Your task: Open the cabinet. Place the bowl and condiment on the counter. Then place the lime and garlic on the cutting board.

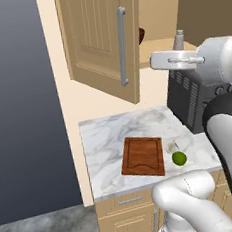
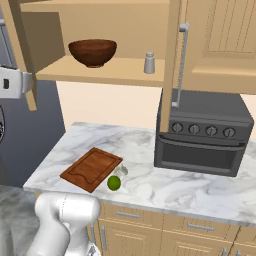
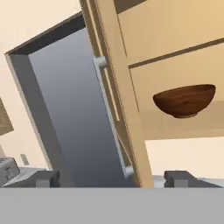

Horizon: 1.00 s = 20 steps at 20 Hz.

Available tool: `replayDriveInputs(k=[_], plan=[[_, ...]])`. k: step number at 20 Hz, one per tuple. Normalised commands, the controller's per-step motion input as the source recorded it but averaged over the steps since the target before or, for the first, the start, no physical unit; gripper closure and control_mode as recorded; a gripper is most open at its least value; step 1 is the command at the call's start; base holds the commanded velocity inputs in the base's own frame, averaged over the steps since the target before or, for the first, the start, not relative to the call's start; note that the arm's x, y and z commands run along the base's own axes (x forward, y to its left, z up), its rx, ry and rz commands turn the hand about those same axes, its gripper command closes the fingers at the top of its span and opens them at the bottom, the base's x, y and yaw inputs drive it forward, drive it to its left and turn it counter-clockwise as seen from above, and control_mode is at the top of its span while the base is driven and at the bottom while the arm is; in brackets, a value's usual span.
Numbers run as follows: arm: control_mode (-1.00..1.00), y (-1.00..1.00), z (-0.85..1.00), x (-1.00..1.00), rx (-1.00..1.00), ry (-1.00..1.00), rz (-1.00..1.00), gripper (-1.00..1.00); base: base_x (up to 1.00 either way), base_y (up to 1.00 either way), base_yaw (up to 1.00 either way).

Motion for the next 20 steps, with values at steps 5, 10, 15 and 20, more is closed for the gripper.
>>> replayDriveInputs(k=[5,10,15,20], plan=[[-1.00,-0.92,0.07,0.50,0.49,0.12,0.05,-1.00,0.00,0.00,0.00],[-1.00,-0.25,0.00,1.00,0.42,0.24,0.27,-1.00,0.00,0.00,0.00],[-1.00,0.25,-0.13,1.00,0.32,0.28,0.50,-1.00,0.00,0.00,0.00],[-1.00,0.75,-0.52,1.00,0.15,0.13,0.55,-1.00,0.00,0.00,0.00]])
